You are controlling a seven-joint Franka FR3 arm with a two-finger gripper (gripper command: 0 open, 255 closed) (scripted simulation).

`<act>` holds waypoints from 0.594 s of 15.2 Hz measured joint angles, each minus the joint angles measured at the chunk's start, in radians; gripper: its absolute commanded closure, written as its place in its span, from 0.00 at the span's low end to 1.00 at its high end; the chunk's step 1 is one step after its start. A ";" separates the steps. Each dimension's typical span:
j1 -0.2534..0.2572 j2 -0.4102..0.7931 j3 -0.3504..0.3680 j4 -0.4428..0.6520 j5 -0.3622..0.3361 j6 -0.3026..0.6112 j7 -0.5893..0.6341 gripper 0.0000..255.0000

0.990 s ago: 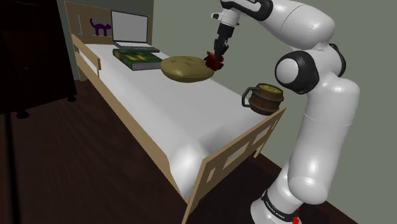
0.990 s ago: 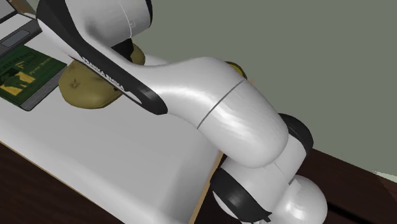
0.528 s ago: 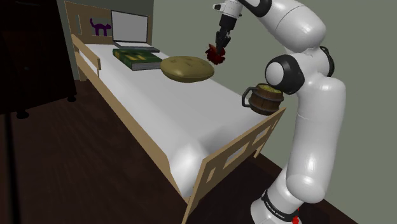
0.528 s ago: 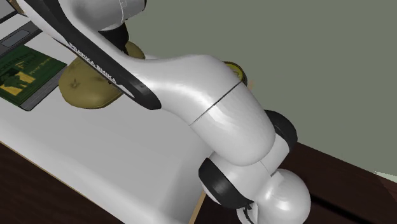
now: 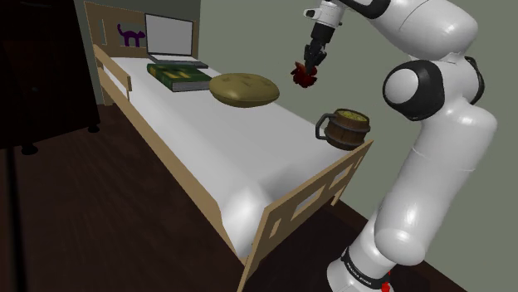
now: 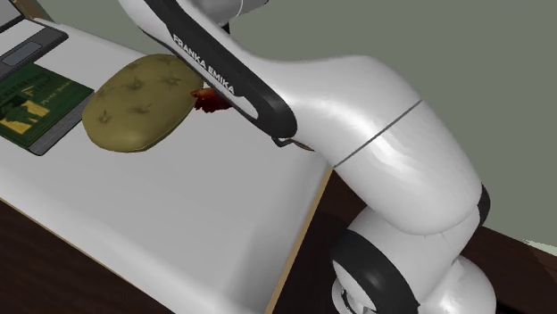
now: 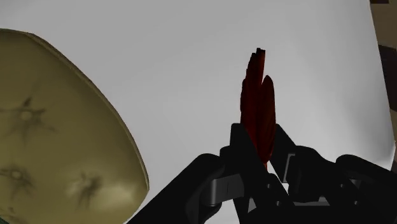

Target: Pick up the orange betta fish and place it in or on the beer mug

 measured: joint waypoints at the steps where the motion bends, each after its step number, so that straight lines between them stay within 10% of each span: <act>1: -0.003 -0.017 -0.004 -0.013 -0.009 -0.002 -0.010 1.00; 9: -0.048 -0.182 -0.056 -0.167 -0.101 0.007 -0.131 1.00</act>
